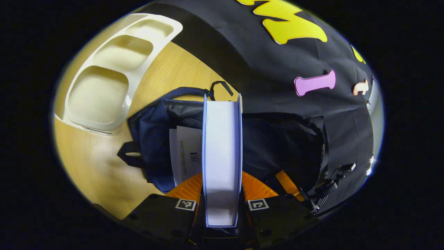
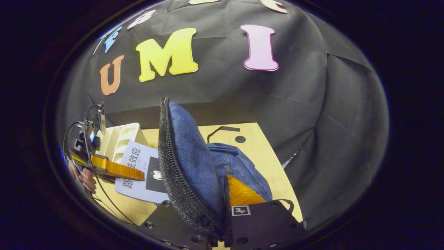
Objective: Open the schoolbag, grab two books from the bookshelf and put them into the schoolbag.
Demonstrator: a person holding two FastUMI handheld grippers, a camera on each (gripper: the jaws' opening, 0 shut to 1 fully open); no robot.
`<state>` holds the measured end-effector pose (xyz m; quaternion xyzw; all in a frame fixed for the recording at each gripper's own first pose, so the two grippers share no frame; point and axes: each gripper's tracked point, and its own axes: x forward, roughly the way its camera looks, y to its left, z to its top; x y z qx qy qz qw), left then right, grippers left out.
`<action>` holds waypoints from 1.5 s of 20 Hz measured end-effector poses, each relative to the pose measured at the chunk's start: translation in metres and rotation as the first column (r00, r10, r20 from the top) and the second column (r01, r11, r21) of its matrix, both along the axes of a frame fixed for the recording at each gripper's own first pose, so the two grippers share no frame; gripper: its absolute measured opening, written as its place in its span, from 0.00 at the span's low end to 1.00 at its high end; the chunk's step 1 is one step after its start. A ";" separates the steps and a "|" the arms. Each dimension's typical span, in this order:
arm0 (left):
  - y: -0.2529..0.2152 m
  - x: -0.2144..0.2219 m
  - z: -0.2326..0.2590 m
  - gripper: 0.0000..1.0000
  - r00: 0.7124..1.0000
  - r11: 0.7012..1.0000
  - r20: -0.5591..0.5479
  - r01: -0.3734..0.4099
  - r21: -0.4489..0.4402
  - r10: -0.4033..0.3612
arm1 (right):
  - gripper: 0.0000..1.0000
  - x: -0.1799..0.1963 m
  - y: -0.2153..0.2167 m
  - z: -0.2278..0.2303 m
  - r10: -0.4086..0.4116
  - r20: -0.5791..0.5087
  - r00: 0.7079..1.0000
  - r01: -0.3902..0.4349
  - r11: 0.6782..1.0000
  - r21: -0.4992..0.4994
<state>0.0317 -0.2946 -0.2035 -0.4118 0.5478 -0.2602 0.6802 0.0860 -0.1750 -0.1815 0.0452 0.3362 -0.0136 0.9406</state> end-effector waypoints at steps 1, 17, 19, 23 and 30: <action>-0.007 0.002 -0.001 0.40 1.000 1.000 0.001 -0.007 -0.023 0.007 | 0.05 0.000 -0.001 0.001 -0.002 0.002 1.000 0.002 1.000 0.001; -0.067 0.016 -0.046 0.40 0.997 0.988 -0.059 -0.049 -0.148 0.041 | 0.04 -0.001 0.005 0.002 -0.001 0.002 1.000 0.001 1.000 0.016; -0.069 0.013 -0.051 0.40 0.996 0.985 -0.080 -0.061 -0.159 0.049 | 0.04 -0.002 0.005 0.002 -0.001 0.000 1.000 0.001 1.000 0.016; -0.072 0.008 -0.054 0.43 0.993 0.983 -0.110 -0.065 -0.171 0.047 | 0.04 -0.003 0.009 0.000 0.012 -0.005 1.000 -0.012 1.000 0.010; -0.064 -0.002 -0.072 0.61 0.981 0.999 -0.191 0.013 -0.040 -0.020 | 0.04 -0.003 0.010 -0.004 0.020 -0.007 1.000 -0.020 1.000 0.013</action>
